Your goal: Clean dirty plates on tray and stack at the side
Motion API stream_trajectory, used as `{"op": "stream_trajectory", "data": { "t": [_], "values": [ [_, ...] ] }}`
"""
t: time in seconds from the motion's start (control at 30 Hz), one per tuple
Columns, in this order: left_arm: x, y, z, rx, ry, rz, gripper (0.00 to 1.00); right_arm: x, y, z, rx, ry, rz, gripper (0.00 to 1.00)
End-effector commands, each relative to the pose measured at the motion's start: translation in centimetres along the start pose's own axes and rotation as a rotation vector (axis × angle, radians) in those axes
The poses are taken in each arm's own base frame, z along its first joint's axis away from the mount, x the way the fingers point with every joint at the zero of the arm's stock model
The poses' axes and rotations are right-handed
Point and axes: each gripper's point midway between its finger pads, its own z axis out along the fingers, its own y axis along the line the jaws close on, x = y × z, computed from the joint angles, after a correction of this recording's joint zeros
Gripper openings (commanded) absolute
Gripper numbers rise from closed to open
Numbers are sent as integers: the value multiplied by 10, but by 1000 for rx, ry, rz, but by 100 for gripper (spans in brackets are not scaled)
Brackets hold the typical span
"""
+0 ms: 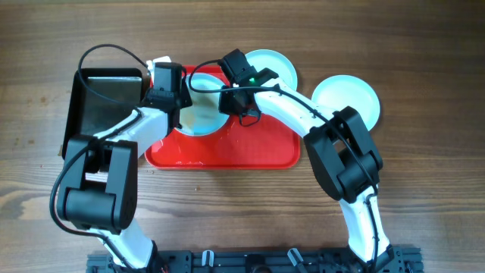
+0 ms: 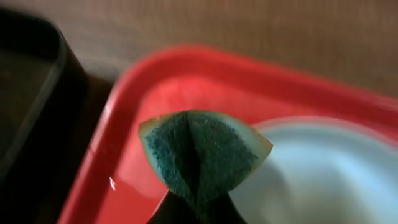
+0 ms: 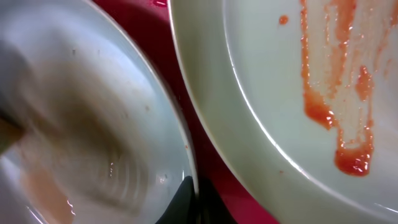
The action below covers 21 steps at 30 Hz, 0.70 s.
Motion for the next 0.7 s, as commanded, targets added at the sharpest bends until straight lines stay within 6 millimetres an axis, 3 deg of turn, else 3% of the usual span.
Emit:
{"op": "stream_trajectory", "data": {
  "t": [0.0, 0.17, 0.27, 0.43, 0.6, 0.67],
  "values": [
    [-17, 7, 2, -48, -84, 1, 4, 5, -1, 10, 7, 21, -19, 4],
    [-48, -4, -6, -7, -203, 15, 4, 5, -1, 10, 7, 21, -19, 4],
    [-54, -2, -22, -8, -198, 9, 4, 5, -1, 10, 7, 21, -19, 4],
    [-25, 13, -57, -28, -27, -76, 4, 6, 0, 10, 5, 22, -35, 4],
    [7, 1, -111, 131, 177, -83, 4, 14, 8, 9, -44, 67, -62, 5],
    [14, 6, -124, 146, 223, -121, 4, 16, 9, 9, -52, 79, -61, 21]
  ]
}}
